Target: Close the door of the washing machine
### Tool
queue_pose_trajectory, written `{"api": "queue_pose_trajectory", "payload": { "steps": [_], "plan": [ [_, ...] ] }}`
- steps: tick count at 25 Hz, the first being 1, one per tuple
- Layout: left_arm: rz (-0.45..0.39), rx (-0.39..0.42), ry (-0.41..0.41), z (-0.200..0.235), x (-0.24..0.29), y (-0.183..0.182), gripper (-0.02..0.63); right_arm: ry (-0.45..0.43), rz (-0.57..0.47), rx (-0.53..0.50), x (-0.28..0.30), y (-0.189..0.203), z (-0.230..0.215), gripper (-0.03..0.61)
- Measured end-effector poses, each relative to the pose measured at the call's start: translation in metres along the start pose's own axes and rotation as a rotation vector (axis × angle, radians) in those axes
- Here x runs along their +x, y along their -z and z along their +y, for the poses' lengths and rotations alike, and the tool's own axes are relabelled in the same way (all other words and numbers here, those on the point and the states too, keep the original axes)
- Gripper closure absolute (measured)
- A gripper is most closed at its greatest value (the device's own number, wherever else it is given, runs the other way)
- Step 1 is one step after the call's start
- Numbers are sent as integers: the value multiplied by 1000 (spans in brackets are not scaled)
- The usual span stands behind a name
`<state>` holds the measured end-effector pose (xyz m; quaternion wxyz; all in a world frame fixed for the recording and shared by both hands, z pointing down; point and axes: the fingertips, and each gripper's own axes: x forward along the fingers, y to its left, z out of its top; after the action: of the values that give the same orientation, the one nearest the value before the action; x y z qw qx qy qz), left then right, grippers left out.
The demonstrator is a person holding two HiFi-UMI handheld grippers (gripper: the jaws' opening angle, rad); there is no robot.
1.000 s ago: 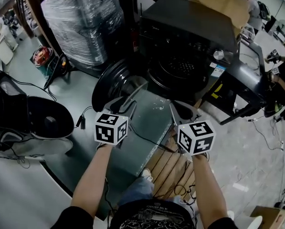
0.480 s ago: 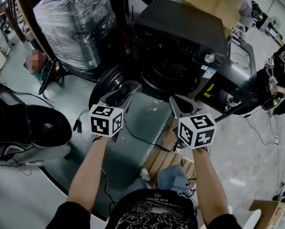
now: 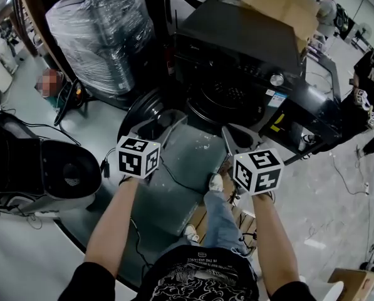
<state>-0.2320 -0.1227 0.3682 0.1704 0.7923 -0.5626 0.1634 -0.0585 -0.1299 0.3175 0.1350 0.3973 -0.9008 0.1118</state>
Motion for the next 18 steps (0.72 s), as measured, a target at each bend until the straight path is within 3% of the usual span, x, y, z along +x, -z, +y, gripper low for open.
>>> {"api": "queue_pose_trajectory", "payload": {
  "steps": [13,18],
  "plan": [
    [104,44,-23,61,57,17,423,-83,62,15,72,23,-20,555],
    [147,100,-11,83,82,19,416,-124,78,12,98,26,-22,555]
  ]
}}
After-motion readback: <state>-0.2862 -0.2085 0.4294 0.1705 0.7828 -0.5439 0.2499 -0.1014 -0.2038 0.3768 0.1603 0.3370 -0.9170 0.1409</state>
